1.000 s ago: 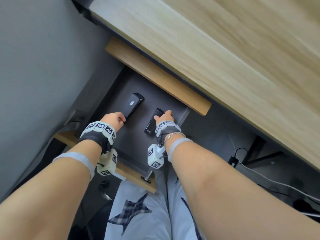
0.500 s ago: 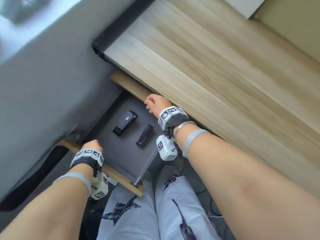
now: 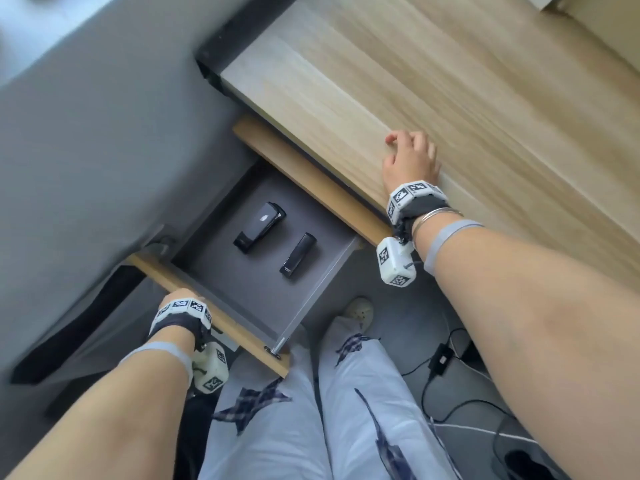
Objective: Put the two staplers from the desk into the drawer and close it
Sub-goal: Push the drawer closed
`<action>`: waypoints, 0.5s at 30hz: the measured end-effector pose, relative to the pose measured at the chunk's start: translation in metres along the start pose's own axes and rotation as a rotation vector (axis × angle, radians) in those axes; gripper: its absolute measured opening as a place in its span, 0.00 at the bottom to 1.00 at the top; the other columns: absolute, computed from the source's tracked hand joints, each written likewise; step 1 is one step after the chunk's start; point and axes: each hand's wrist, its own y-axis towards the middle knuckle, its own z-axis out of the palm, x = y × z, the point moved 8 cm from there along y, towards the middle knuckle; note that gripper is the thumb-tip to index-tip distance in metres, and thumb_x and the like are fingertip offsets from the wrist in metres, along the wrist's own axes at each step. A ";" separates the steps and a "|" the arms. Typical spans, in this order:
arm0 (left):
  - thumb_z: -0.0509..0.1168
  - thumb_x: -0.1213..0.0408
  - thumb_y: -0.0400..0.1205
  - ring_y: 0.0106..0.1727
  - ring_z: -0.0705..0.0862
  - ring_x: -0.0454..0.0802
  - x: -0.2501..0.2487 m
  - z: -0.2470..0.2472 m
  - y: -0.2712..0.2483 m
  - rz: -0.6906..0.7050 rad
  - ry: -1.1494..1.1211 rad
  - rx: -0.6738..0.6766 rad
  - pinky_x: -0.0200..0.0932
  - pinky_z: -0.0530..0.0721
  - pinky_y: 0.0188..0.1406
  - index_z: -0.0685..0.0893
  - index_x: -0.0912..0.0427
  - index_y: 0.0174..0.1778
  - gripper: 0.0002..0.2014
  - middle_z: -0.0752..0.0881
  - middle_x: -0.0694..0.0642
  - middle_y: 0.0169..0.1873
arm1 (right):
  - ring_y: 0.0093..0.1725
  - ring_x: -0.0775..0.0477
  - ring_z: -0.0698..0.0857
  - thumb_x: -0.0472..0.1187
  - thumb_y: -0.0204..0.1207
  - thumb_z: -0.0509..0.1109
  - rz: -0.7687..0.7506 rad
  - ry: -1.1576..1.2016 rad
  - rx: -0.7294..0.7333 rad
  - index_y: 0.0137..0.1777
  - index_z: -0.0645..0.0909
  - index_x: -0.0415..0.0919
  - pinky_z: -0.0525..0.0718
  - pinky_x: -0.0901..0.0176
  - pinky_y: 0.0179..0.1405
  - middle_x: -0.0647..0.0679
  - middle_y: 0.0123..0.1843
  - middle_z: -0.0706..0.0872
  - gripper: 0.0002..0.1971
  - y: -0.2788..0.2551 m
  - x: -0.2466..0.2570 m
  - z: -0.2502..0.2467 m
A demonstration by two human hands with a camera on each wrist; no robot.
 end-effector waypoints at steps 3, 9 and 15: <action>0.71 0.69 0.70 0.54 0.90 0.55 -0.010 -0.004 -0.011 -0.008 0.041 0.061 0.43 0.88 0.54 0.91 0.64 0.49 0.12 0.81 0.55 0.29 | 0.73 0.43 0.73 0.38 0.74 0.61 0.019 -0.034 -0.058 0.67 0.78 0.56 0.71 0.47 0.67 0.51 0.71 0.76 0.22 0.000 -0.007 0.001; 0.69 0.73 0.71 0.43 0.86 0.60 -0.032 -0.025 -0.010 -0.007 -0.101 0.044 0.48 0.88 0.55 0.83 0.68 0.26 0.08 0.73 0.56 0.22 | 0.84 0.47 0.60 0.44 0.78 0.58 0.038 -0.074 0.021 0.76 0.66 0.65 0.58 0.45 0.79 0.56 0.84 0.62 0.27 0.004 -0.022 0.010; 0.64 0.64 0.80 0.52 0.87 0.64 -0.063 -0.055 -0.002 -0.021 -0.296 -0.118 0.51 0.85 0.56 0.81 0.68 0.34 0.12 0.85 0.64 0.40 | 0.87 0.47 0.49 0.52 0.83 0.52 0.084 -0.104 0.139 0.80 0.53 0.69 0.45 0.31 0.81 0.60 0.87 0.51 0.26 0.008 -0.044 0.013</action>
